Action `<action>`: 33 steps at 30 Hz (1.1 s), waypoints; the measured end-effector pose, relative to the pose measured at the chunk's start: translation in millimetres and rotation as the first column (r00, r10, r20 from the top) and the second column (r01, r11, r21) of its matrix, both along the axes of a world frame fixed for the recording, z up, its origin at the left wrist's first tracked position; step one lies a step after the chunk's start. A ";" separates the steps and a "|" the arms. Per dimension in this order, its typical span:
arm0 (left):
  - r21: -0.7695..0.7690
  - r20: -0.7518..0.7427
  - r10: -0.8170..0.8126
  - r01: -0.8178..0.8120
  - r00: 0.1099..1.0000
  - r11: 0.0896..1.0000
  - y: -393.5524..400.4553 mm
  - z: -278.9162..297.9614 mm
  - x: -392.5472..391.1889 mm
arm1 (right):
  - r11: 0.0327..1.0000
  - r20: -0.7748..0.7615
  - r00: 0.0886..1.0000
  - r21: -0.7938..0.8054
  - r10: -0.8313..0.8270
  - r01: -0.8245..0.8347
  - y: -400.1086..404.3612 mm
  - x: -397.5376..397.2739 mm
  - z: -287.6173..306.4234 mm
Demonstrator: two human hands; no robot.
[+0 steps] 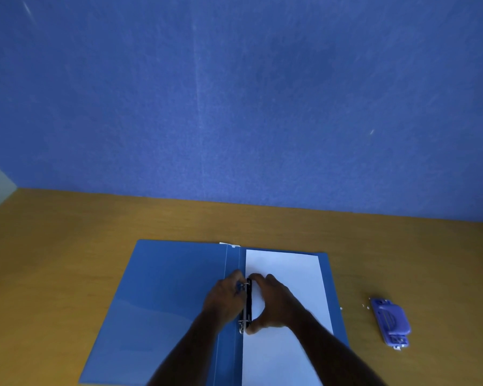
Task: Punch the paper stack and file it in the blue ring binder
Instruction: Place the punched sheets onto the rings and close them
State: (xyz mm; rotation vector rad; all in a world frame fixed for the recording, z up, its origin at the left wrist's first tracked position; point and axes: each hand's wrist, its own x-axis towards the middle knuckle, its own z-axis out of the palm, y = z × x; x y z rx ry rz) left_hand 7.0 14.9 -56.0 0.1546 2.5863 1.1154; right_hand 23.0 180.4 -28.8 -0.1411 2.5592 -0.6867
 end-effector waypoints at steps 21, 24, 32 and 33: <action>-0.004 -0.002 -0.016 0.016 1.000 1.000 -0.8 3.1 2.7 | 0.999 -0.007 0.999 -0.024 -0.038 0.038 0.7 1.5 -3.9; 0.008 0.003 -0.030 0.030 1.000 1.000 -1.5 3.7 3.3 | 0.999 0.017 0.999 -0.025 -0.039 0.040 1.0 0.1 -4.2; 0.128 0.079 -0.001 -0.010 0.997 0.992 -6.8 -0.7 4.8 | 0.994 0.106 0.994 -0.103 -0.030 0.041 6.7 -2.4 -3.7; 0.156 0.092 0.008 -0.023 0.996 0.987 -7.4 0.0 4.2 | 0.989 0.112 0.993 -0.137 -0.041 0.056 9.4 -1.6 -3.5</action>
